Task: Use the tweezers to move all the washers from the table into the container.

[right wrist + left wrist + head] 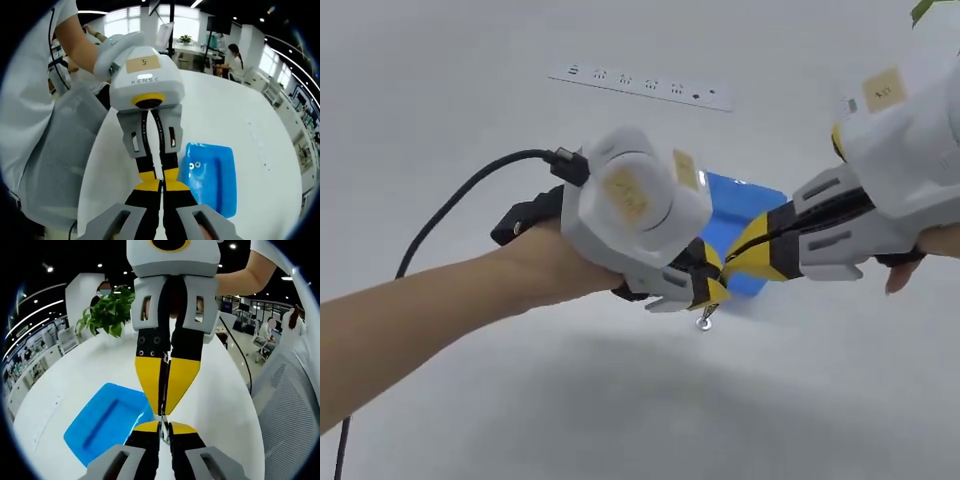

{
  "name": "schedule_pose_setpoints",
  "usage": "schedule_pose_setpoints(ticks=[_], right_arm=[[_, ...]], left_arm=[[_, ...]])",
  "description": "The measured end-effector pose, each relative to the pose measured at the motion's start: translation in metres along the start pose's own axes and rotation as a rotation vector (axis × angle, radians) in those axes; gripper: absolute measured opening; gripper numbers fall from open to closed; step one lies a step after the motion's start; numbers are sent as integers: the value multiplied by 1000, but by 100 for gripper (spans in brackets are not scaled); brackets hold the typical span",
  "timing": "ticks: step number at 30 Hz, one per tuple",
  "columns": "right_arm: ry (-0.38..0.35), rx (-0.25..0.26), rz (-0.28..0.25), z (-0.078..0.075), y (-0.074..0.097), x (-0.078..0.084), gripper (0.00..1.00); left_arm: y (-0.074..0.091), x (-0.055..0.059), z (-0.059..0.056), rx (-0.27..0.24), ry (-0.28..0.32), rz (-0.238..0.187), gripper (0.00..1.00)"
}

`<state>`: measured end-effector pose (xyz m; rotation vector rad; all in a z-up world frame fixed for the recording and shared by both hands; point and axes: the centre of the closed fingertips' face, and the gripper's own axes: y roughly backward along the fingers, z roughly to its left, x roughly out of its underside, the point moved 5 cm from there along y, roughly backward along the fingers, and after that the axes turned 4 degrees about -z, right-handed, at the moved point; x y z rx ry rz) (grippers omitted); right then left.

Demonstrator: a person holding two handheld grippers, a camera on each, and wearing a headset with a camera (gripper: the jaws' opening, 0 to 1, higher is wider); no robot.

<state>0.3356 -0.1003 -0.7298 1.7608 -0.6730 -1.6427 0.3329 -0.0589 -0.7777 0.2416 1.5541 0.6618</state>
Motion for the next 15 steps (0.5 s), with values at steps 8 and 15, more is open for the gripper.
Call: schedule_pose_setpoints(ticks=[8,15], right_arm=[[-13,44,-33,5,14,-11,0],[-100,147,-140,14,30,-23,7]], left_arm=[[11,-16,-4,-4,-22,0,2],[27,-36,-7,-10,-47,5,1]])
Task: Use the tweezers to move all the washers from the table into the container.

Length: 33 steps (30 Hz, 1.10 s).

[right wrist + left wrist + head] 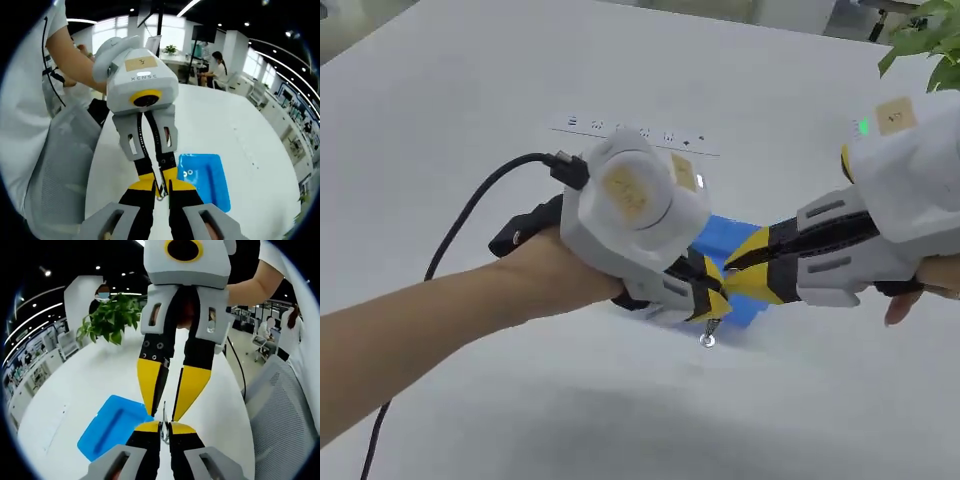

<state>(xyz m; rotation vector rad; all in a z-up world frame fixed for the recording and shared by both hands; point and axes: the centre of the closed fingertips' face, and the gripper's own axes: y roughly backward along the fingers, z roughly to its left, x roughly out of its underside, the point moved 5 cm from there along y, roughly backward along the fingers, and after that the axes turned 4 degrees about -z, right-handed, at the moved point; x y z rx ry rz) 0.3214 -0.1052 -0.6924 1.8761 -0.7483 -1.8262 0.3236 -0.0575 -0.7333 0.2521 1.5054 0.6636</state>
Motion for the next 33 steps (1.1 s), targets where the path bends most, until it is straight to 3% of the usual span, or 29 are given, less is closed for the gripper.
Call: schedule_pose_setpoints(ticks=[3,6,14,17,20,23,27,30,33], right_arm=[[-53,73,-68,2,12,-5,11],[-105,133,-95,9,24,-1,17],[-297,309,-172,39,55,27,16],[-396,384,-212,45,55,40,17],[-440,437,-222,56,49,49,18],[-509,476,-238,68,40,60,17],[-530,501,-205,81,34,72,16],[-561,508,-208,87,34,77,15],[-597,542,-224,89,35,83,15]], left_arm=[[5,-7,-1,-2,-15,10,1],[12,-17,1,-10,-31,14,1],[22,-38,15,-37,-69,28,1],[21,-42,23,-54,-71,29,1],[18,-41,33,-61,-68,36,1],[12,-32,45,-75,-67,52,1],[4,-17,58,-77,-26,68,1],[-2,-8,68,-101,-2,78,1],[-7,-4,74,-106,35,55,1]])
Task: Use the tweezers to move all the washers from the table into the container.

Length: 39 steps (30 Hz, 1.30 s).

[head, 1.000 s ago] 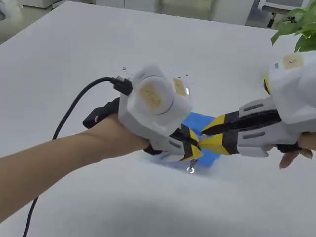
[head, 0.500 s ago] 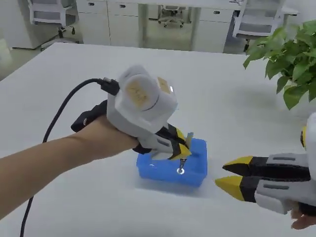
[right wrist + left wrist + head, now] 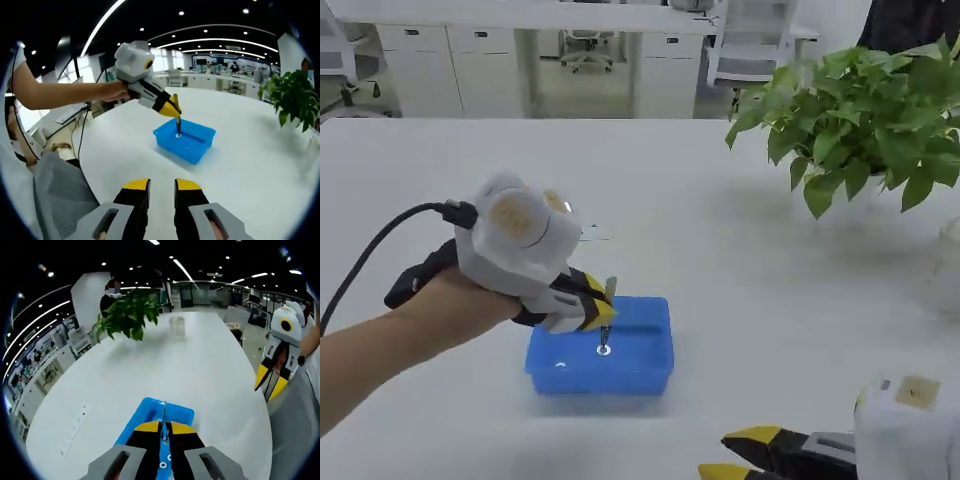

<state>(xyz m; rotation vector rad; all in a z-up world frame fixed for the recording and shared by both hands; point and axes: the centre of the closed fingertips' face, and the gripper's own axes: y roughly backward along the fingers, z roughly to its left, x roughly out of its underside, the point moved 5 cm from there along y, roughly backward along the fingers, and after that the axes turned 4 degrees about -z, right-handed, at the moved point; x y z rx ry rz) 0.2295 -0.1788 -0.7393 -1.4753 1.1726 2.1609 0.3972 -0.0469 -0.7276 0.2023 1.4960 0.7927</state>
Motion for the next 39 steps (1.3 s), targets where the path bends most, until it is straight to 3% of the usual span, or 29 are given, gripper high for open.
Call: schedule_pose_setpoints(ticks=[4,11,15,18,24,27,34,39], right_arm=[[-115,24,-65,-6,2,-3,22],[-99,72,-49,-9,1,3,44],[-102,66,-26,-2,0,9,47],[-59,62,19,0,-2,16,46],[-70,49,32,2,-4,19,46],[-85,52,33,0,-4,20,47],[-96,54,34,-1,-4,20,50],[-87,52,39,1,-4,21,51]], left_arm=[[-7,5,8,-13,30,-4,1],[-16,18,12,-4,44,13,2],[-23,24,7,8,46,31,2],[-27,29,5,11,41,45,2],[-31,36,2,23,84,56,3],[-30,35,2,18,93,43,3],[-27,33,3,10,44,65,3],[-25,32,5,-1,49,72,3]])
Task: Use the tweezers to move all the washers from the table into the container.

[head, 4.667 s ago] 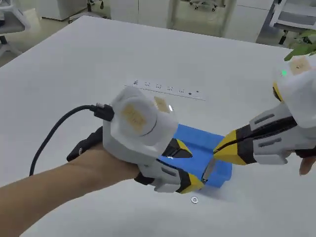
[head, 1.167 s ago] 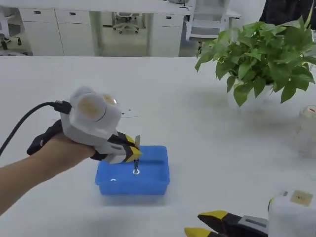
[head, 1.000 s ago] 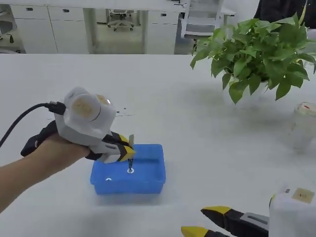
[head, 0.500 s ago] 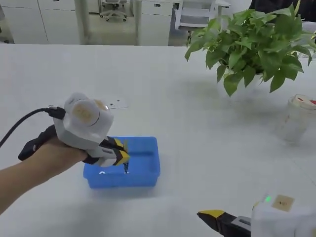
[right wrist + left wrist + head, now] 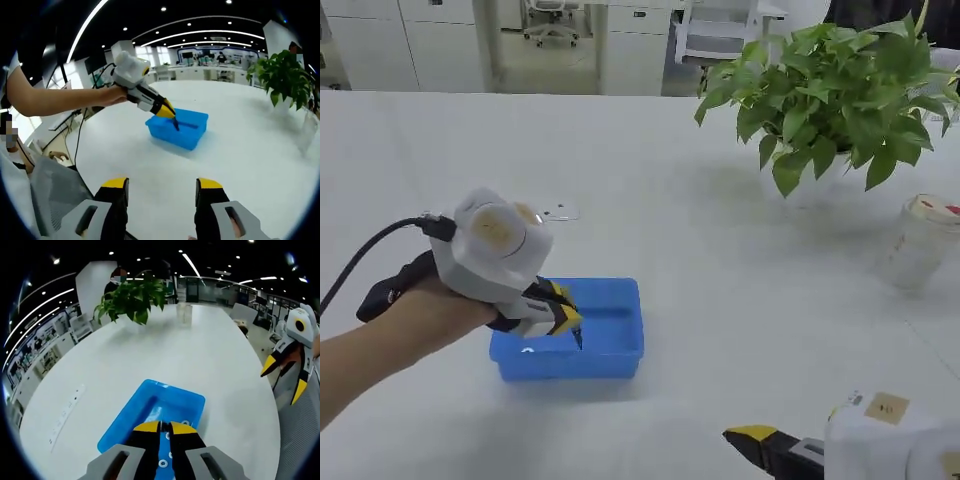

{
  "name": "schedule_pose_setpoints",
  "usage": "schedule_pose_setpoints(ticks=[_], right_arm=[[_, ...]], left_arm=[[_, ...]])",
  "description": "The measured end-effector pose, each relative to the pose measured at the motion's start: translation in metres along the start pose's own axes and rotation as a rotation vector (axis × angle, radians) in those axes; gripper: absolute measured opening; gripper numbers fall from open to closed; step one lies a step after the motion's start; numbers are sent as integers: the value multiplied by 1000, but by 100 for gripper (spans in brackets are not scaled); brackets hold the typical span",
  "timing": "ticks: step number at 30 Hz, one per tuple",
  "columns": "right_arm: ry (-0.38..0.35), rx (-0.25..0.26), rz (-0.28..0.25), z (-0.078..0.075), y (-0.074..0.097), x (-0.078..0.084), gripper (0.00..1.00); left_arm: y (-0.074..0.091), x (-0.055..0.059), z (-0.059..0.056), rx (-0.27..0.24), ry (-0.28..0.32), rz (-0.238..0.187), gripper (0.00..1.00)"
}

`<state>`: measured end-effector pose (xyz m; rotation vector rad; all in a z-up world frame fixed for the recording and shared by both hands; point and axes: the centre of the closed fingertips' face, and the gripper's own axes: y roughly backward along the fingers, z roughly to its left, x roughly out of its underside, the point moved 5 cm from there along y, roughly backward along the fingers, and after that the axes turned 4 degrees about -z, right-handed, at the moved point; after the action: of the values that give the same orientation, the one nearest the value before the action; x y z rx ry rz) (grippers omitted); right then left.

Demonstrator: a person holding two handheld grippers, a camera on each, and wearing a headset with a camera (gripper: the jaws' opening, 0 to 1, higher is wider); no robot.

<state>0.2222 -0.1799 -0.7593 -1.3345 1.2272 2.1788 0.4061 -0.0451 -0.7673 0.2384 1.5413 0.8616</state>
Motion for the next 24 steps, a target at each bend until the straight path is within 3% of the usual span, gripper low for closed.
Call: schedule_pose_setpoints(ticks=[7,12,17,22,24], right_arm=[[9,-19,-22,3,1,-10,48],[116,-35,-24,2,-2,-28,43],[316,-94,-23,-4,-11,-66,31],[446,-204,-15,-1,-20,-100,26],[452,-245,-14,4,-24,-106,26]], left_arm=[[18,-10,-3,-4,27,-31,2],[36,-21,-14,-3,13,-65,1],[60,-39,-36,30,17,-129,1],[89,-56,-64,73,-32,-178,1],[96,-59,-71,99,-31,-188,1]])
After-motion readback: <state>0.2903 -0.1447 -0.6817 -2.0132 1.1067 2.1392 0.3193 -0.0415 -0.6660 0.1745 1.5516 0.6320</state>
